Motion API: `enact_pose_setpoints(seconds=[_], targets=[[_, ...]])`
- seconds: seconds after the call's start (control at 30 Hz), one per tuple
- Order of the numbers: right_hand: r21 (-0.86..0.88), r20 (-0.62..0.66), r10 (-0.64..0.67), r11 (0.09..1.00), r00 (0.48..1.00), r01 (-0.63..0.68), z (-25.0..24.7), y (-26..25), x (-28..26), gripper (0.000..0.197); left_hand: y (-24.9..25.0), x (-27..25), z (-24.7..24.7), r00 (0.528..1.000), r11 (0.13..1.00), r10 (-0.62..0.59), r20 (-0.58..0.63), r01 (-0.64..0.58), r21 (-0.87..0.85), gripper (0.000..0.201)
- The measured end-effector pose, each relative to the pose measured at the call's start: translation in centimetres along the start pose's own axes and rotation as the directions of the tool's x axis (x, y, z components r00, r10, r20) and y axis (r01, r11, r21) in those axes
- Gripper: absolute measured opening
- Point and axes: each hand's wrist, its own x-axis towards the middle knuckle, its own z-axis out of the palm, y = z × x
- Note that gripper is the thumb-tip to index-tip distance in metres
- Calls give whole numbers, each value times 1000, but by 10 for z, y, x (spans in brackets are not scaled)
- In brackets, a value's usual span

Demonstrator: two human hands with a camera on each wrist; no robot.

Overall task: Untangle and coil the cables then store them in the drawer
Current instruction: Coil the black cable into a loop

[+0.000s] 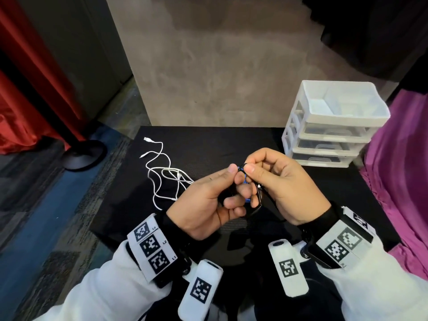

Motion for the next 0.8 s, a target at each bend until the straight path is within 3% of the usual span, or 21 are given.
enact_pose_setpoints(seconds=[0.1,0.2,0.37,0.43,0.5,0.57,0.6,0.67,0.7,0.8], targets=[[-130,-44,-20,991,999,14,-2,3,2,11,1,0,2,997,1000,25,-78,-26,-12,34],[-301,-63,-26,954,998,6,-9,12,5,15,11,1,-1,984,985,111,-143,-127,-112,37],[-470,-49,65,879,997,-80,-6,44,-2,30,23,8,-14,958,942,230,-169,-263,-208,34],[-513,-25,121,850,992,-116,6,54,-10,28,16,15,-17,932,939,281,-228,-317,-136,29],[-549,42,166,828,985,-117,17,56,-19,24,8,21,-20,874,923,369,-317,-385,10,24],[-622,148,180,782,973,-50,25,50,-28,23,5,24,-26,802,867,485,-349,-391,308,24],[-645,186,163,764,969,-4,26,44,-31,22,4,24,-30,777,786,548,-310,-352,508,25],[-672,206,100,738,973,67,22,30,-33,18,0,22,-41,796,562,585,-154,-261,784,27],[-669,201,63,737,978,90,20,21,-31,17,-2,20,-45,824,501,555,-113,-222,836,29],[-622,142,-49,773,989,128,4,-2,-20,17,-8,15,-43,932,519,353,-87,-117,847,31]])
